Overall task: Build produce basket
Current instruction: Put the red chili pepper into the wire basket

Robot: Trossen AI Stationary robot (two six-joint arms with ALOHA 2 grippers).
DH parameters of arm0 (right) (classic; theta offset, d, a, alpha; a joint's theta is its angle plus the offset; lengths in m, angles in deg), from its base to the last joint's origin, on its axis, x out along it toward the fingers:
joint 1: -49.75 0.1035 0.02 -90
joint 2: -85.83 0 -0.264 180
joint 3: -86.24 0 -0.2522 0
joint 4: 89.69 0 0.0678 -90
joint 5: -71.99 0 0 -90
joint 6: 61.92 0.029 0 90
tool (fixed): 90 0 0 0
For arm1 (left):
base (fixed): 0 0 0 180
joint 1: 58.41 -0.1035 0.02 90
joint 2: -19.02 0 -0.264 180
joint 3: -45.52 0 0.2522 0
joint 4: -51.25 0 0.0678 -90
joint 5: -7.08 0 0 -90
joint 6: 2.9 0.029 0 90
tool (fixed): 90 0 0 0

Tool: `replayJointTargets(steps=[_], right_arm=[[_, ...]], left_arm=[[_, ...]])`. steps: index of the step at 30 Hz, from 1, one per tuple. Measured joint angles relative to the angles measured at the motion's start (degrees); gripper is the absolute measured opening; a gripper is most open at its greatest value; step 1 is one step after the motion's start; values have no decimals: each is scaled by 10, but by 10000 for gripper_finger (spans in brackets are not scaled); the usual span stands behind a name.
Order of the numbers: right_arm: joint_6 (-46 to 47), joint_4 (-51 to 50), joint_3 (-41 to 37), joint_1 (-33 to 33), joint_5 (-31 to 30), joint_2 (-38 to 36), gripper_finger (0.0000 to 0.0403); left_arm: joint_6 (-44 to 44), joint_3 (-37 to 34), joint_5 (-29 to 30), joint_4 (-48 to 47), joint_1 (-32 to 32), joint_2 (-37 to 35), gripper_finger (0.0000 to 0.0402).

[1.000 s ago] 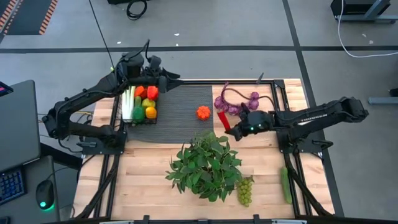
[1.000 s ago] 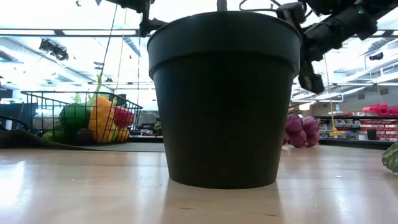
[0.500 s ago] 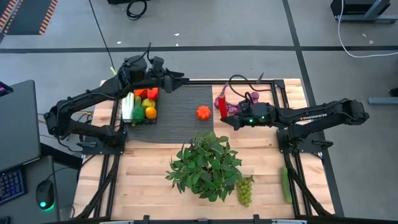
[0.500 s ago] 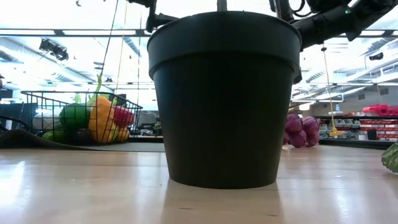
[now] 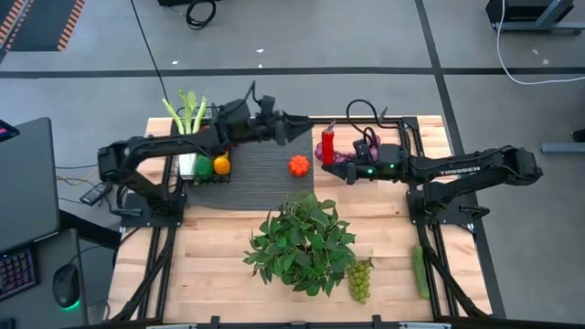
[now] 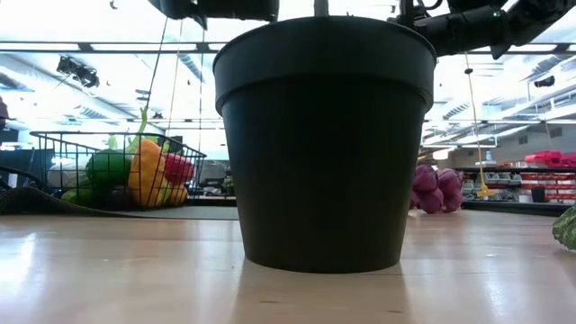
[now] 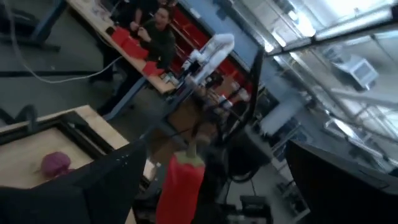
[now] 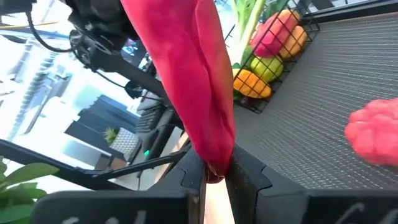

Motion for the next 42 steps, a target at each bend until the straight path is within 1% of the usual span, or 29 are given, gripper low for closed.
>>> replayJointTargets(steps=[9, 11, 16, 18, 24, 27, 29, 33, 37, 40, 42], right_arm=[[7, 4, 0, -1, 0, 0, 50], [7, 9, 0, -1, -1, 0, 50], [7, 27, 0, -1, -2, 0, 50], [11, 46, 0, -1, -2, 0, 50], [16, 64, 0, 9, -3, 0, 50], [19, 69, 0, 15, 4, 12, 50], [27, 91, 0, 17, 15, 28, 50], [31, 107, 0, 19, 12, 54, 50], [31, 140, 0, 19, 9, 74, 50], [32, 146, 0, 19, 9, 79, 50], [32, 146, 0, 19, 10, 82, 50]], left_arm=[[89, 0, 11, 6, 41, 45, 389], [109, -1, 28, 2, 47, 48, 389], [146, -1, 103, -8, 54, 48, 389], [153, -1, 116, -6, 54, 48, 389], [155, -1, 116, 3, 56, 57, 389], [154, -1, 114, 39, 61, 69, 389], [154, -1, 114, 60, 65, 78, 389], [151, -1, 113, 56, 69, 83, 389], [125, -1, 114, 53, 68, 84, 388], [119, -1, 114, 49, 68, 84, 372], [103, -1, 114, 48, 68, 84, 349]])
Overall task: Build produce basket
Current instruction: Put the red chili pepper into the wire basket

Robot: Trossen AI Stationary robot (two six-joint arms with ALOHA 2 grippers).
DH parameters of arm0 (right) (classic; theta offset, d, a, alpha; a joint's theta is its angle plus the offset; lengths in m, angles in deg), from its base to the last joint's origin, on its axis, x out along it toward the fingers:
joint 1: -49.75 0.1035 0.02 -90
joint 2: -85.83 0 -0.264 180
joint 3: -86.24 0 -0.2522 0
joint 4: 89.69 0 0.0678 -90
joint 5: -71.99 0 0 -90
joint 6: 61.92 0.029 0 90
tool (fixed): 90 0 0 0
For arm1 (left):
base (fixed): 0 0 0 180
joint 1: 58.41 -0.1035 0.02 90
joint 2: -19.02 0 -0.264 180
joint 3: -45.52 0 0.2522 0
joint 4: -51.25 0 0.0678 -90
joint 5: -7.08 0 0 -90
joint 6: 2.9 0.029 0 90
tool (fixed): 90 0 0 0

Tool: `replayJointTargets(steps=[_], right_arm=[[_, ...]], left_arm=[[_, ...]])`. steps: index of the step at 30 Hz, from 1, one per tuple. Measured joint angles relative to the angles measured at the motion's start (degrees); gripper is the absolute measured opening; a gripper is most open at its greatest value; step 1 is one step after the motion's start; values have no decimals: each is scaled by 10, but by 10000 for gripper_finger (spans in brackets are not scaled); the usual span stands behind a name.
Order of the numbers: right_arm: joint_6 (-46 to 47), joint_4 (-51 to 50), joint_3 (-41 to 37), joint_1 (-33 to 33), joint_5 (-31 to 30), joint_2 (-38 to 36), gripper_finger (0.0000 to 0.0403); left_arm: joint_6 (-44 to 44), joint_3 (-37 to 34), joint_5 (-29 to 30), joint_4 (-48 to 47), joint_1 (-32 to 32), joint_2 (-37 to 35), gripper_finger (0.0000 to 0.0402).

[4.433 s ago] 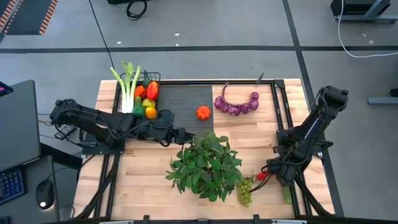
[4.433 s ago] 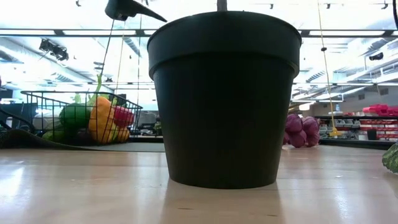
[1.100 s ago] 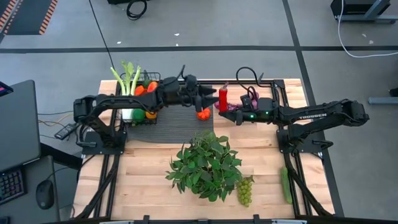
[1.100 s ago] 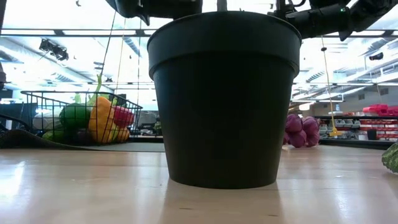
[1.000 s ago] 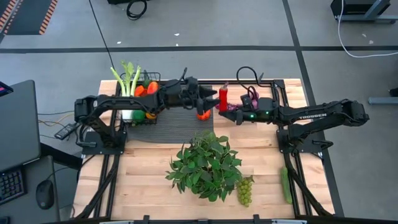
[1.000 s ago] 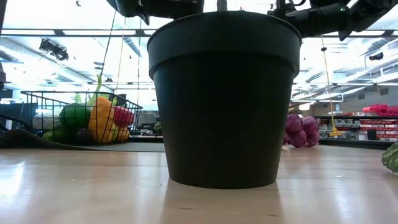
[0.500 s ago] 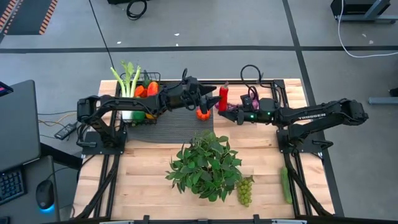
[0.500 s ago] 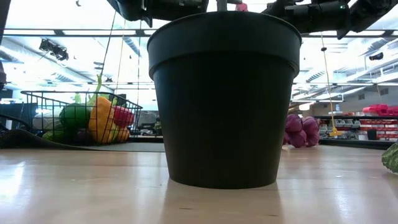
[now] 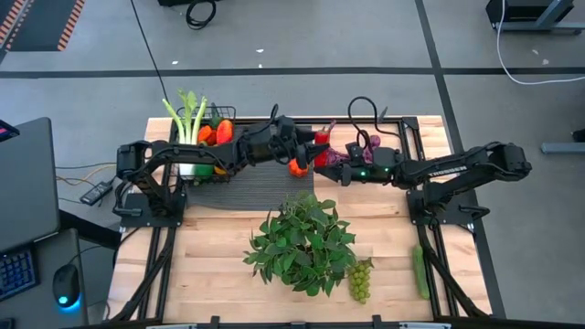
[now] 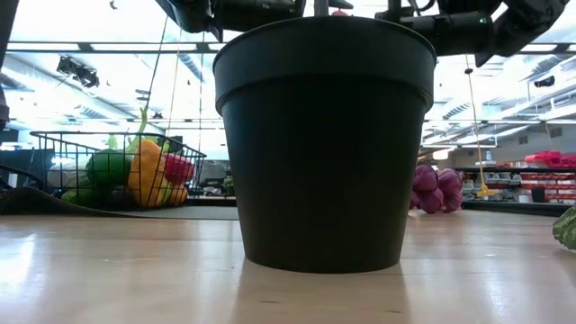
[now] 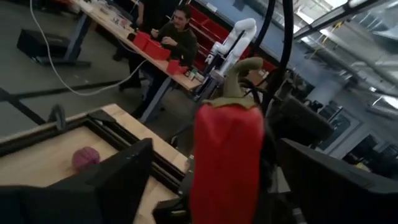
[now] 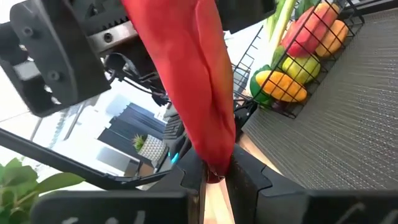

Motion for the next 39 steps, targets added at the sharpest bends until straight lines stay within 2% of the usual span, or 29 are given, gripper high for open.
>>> replayJointTargets(steps=[3, 9, 12, 14, 19, 24, 32, 39], right_arm=[[0, 0, 0, 0, 0, 0, 50], [-1, -3, 0, -1, 0, 0, 58], [-7, -1, 0, -1, 2, 0, 80], [-11, -1, 0, -1, 1, 0, 104], [-11, -13, 0, -1, 1, 0, 174], [-11, -45, 0, -1, 17, 0, 220], [-11, -86, 0, -1, 69, 0, 228], [-11, -88, 0, -1, 73, 0, 227]], left_arm=[[-26, 0, -1, -15, 0, 0, 297], [-35, 0, -2, -23, 0, 0, 167], [-36, 0, -5, -27, -5, -4, 113], [-35, 0, -15, -30, -11, -9, 90], [-37, 1, -46, -68, -33, -26, 89], [-38, 1, -66, -132, -58, -56, 116], [-29, 1, -66, -375, -129, -148, 104], [4, 1, -66, -564, -206, -226, 113]])
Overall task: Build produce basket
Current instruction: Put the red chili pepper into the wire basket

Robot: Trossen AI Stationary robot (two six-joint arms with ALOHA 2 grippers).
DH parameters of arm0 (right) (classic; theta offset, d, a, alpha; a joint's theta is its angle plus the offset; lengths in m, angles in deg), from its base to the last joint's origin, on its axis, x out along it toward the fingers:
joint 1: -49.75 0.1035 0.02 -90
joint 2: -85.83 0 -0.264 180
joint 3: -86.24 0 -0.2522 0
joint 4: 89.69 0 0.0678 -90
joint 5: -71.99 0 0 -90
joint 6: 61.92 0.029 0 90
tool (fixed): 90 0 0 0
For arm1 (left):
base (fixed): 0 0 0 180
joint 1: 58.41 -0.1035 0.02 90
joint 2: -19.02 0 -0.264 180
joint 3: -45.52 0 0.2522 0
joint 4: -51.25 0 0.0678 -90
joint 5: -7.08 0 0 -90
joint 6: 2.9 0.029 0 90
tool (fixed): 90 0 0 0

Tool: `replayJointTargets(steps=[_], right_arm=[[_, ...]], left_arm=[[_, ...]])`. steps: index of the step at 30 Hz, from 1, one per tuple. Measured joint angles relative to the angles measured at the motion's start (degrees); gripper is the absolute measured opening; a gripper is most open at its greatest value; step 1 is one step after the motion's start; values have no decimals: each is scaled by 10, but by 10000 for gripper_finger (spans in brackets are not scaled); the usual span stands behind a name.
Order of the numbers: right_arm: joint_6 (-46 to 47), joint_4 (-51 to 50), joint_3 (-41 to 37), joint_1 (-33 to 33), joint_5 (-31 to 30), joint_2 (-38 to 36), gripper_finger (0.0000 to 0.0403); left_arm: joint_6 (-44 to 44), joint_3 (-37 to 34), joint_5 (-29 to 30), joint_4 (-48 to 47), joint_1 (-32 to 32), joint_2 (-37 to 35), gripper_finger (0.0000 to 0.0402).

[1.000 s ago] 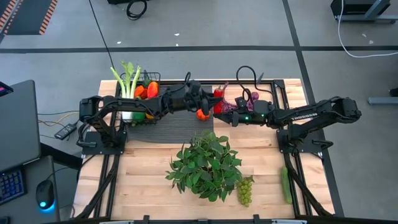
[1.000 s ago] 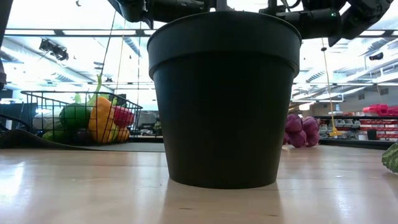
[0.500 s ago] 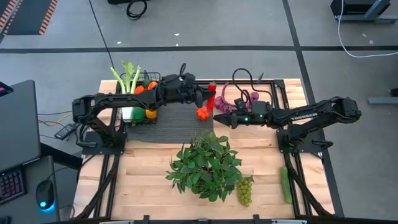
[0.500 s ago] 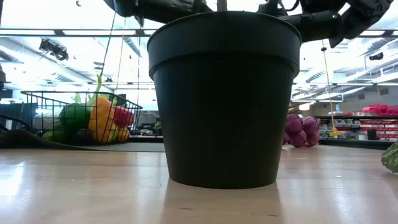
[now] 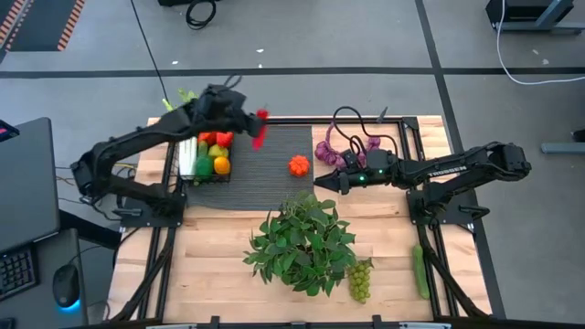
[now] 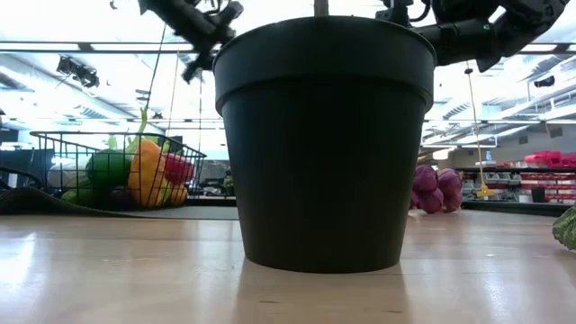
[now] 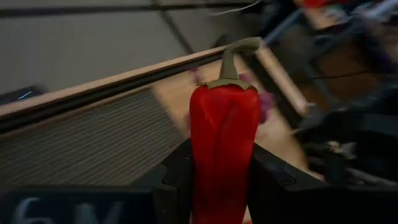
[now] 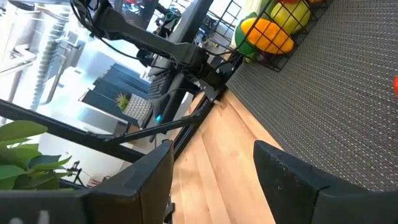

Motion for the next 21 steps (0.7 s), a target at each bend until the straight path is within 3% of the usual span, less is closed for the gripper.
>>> replayJointTargets(steps=[11, 16, 21], right_arm=[[-2, -3, 0, 0, 0, 0, 226], [-2, -15, 0, 0, 1, 0, 226], [-2, -26, 0, 0, 2, 0, 226]], left_arm=[[31, 0, 19, -182, -95, -78, 109], [38, -1, 52, -272, -110, -82, 113], [40, 0, 70, -290, -111, -85, 113]])
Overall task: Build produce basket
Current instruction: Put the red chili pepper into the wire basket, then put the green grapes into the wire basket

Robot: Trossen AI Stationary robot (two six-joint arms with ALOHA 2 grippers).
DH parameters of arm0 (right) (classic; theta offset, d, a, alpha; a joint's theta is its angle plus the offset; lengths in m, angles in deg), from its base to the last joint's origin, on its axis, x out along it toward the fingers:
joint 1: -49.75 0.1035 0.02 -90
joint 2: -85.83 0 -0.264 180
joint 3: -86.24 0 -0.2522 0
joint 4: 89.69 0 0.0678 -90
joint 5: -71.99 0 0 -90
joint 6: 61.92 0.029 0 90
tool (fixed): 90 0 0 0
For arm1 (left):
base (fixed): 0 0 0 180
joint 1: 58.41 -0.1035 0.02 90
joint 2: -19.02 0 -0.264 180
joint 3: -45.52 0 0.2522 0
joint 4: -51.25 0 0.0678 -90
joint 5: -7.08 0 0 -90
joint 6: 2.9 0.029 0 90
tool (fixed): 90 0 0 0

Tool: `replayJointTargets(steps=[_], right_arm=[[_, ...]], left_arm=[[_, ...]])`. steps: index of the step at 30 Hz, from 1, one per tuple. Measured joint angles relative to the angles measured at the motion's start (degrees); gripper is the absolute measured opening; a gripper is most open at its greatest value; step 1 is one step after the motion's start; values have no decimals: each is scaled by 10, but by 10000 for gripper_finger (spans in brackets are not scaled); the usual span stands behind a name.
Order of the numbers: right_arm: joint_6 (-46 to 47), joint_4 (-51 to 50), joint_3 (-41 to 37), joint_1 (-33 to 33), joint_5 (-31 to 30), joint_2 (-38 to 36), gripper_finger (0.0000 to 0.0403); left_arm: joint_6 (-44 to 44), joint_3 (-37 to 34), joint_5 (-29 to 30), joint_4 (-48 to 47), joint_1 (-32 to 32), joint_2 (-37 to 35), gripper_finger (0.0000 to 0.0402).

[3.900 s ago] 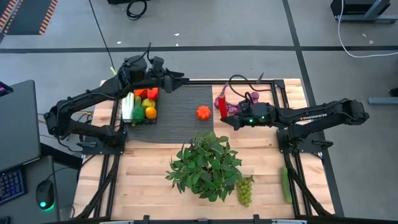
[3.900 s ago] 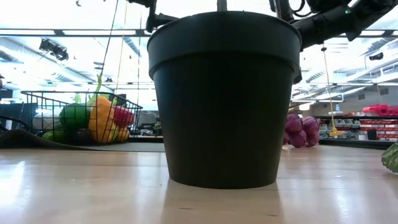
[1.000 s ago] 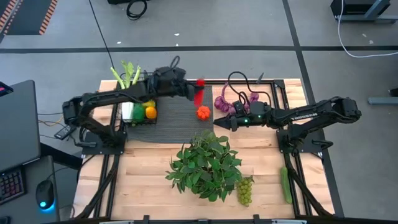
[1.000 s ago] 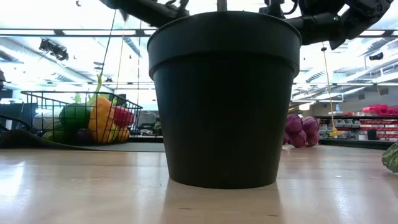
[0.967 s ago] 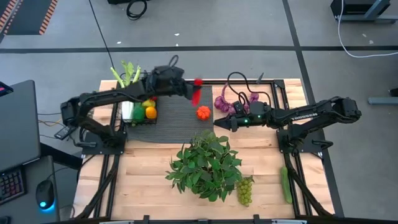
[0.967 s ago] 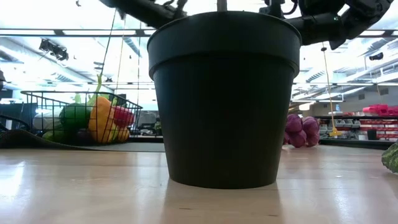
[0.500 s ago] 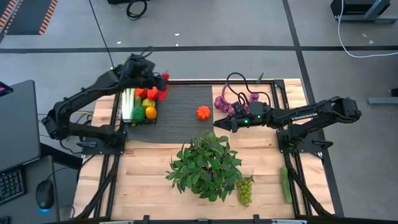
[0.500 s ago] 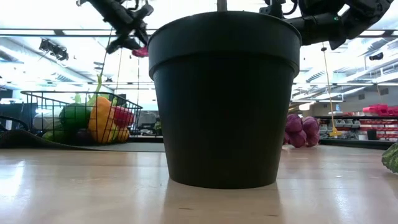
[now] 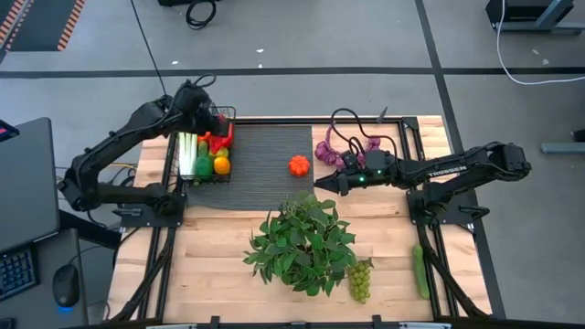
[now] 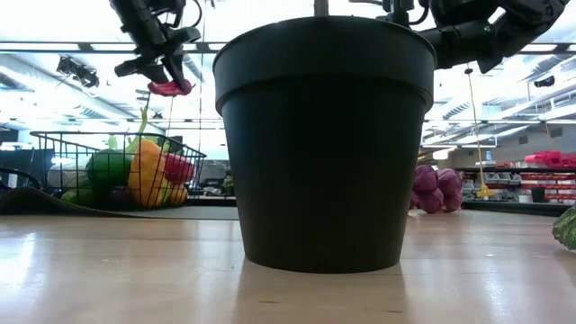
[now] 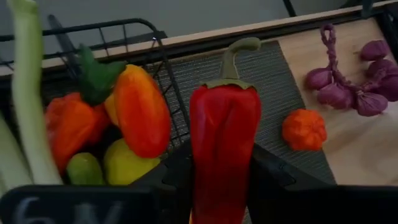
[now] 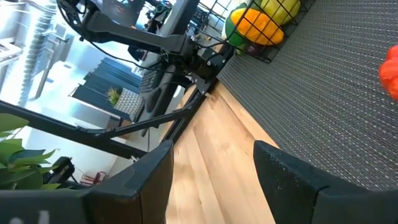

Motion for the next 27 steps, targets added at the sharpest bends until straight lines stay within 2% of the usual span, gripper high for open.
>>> replayJointTargets(steps=[3, 7, 9, 14, 21, 24, 27], right_arm=[[0, 0, 0, 0, 0, 0, 226], [0, -2, 0, 0, 2, 0, 226], [0, -3, 0, 0, 2, 0, 226], [0, -8, 0, -1, 2, 0, 226], [7, -17, 0, -18, 41, 0, 226], [11, -73, 0, -25, 85, -5, 226], [-4, -172, 0, -26, 142, -15, 226]], left_arm=[[0, 0, 35, -22, 0, -2, 113], [0, 0, 114, -93, 0, 2, 115], [9, 0, 128, -114, -2, 4, 119], [25, 0, 129, -114, -3, 4, 150], [30, 0, 126, -114, -3, 4, 249], [8, 0, 80, -107, -2, 4, 284], [3, 0, 23, -68, 15, 4, 304]])
